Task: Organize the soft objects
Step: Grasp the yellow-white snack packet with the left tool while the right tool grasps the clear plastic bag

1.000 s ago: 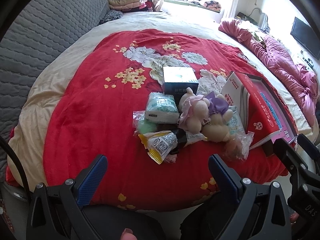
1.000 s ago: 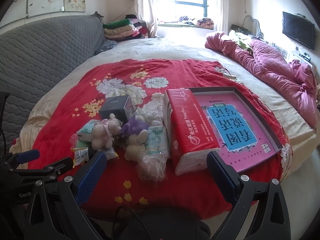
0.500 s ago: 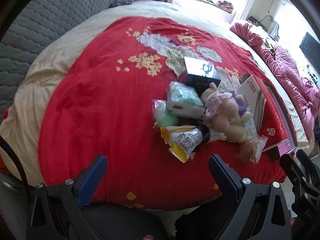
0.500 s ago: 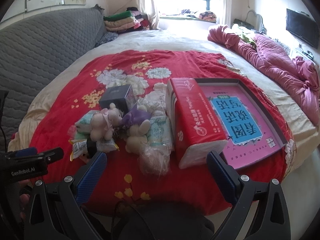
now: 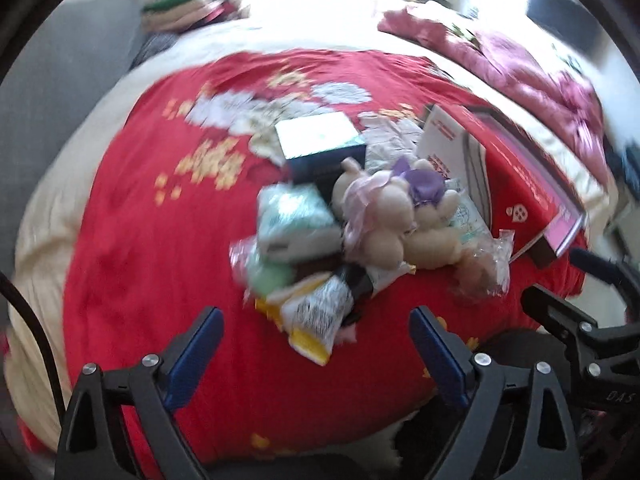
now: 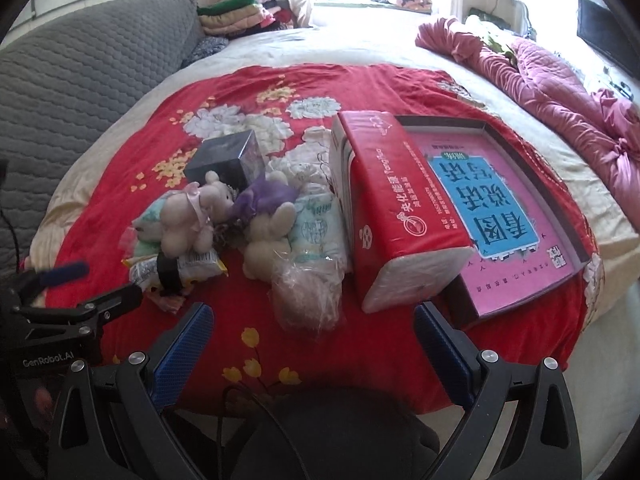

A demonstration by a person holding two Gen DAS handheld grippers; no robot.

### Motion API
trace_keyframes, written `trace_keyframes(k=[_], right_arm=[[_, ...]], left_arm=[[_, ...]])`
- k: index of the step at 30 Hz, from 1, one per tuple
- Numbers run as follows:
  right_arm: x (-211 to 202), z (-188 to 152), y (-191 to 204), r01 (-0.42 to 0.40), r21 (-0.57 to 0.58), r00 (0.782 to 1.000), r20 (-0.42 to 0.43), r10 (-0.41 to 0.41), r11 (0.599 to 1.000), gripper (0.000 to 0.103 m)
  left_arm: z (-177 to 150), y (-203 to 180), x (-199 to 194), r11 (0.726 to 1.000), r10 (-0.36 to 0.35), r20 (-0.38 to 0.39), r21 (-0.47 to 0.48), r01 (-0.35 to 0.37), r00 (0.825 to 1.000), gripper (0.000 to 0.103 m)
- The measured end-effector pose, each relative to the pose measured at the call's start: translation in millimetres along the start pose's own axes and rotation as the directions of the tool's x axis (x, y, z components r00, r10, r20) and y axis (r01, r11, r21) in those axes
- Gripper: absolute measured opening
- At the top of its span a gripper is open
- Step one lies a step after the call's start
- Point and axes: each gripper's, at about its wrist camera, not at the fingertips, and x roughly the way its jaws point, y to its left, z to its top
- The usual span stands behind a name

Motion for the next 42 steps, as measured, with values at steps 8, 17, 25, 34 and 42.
trace_keyframes(k=[8,17,25,34,42], right_arm=[[12,2,3,0.001,0.011,0.998,-0.059,-0.001,1.000,0.100],[48,7,7,0.070,0.079,0.989,-0.137,-0.058,0.994,0.097],[82,3,-2,0.055,0.173,0.976,-0.219,-0.016,0.983,0.061],[63,3,-16,-0.027,0.244,0.988,-0.140,0.063,0.969,0.052],[39,3,-24,-0.097,0.257,0.991,-0.069,0.118,0.962,0.051]], left_arm=[[6,-5,38,0.990,0.000,-0.138,0.142,0.020,0.990,0.070],[15,-4,51,0.981,0.005,-0.177,0.190,0.029,0.984,0.063],[20,0,58,0.982,-0.057,-0.218,0.165,0.094,0.974,0.053],[24,13,51,0.984,-0.156,-0.221,0.046,0.170,0.963,0.036],[19,11,38,0.985,-0.174,-0.194,-0.016,0.174,0.965,0.035]])
